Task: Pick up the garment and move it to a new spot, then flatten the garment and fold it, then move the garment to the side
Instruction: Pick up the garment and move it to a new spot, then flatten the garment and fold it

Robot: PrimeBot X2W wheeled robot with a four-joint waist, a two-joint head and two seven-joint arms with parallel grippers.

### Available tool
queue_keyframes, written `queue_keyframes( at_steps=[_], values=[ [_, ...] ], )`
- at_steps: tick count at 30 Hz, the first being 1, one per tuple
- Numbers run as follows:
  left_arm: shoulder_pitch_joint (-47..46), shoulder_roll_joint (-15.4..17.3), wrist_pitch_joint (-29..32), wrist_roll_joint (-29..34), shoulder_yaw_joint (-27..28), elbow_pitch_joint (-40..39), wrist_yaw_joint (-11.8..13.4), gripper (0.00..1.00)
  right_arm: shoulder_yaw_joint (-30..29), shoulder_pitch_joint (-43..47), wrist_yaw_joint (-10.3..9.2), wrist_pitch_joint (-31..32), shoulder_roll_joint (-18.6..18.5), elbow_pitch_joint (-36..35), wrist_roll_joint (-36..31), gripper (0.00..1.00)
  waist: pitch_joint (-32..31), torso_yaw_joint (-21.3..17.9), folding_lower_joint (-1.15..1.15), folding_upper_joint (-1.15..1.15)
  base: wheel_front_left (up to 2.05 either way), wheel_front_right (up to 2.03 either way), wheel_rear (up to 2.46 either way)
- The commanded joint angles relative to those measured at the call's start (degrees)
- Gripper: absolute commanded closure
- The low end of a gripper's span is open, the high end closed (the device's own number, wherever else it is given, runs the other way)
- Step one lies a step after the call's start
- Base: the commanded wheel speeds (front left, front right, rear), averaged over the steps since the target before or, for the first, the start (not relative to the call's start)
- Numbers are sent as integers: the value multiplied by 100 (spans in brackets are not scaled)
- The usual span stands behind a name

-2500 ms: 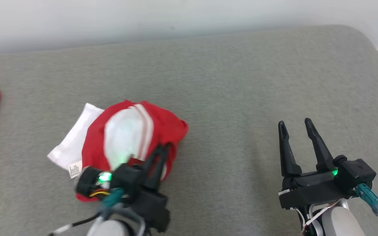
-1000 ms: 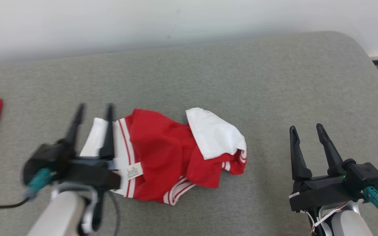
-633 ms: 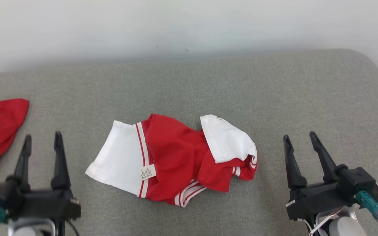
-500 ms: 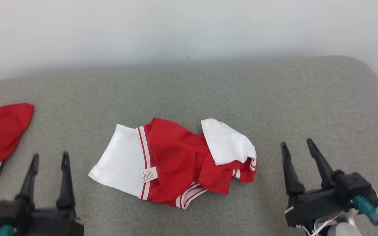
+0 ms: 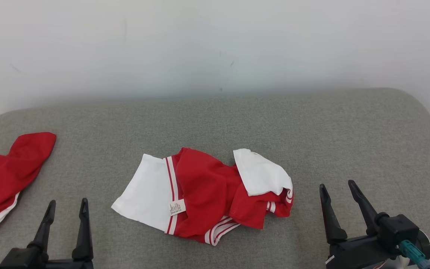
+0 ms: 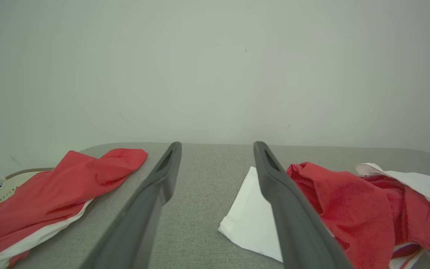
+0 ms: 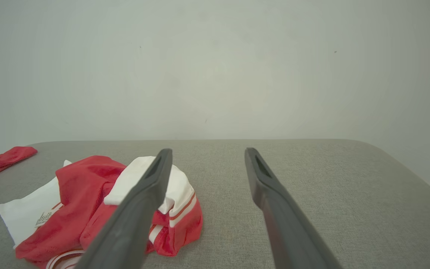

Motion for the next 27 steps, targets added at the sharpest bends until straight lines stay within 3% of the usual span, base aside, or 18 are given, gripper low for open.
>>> queue_keyframes(
  at_steps=[1, 14, 27],
  values=[
    [-47, -4, -33, -7, 29, 111, -53, 0, 13, 61, 2, 26, 16, -31, -29, 0, -20, 26, 1, 0, 0, 0, 0],
    [-224, -94, -45, 162, -32, 346, -155, 0, 126, 27, 2, 184, -61, -30, 1, 0, -3, 203, 1, 0, 0, 0, 0],
    [-554, -396, -47, 307, -418, 461, -320, 0, 1244, -733, 2, 707, -765, 684, 178, 0, 516, 1013, 1, 0, 0, 0, 0]
  ],
)
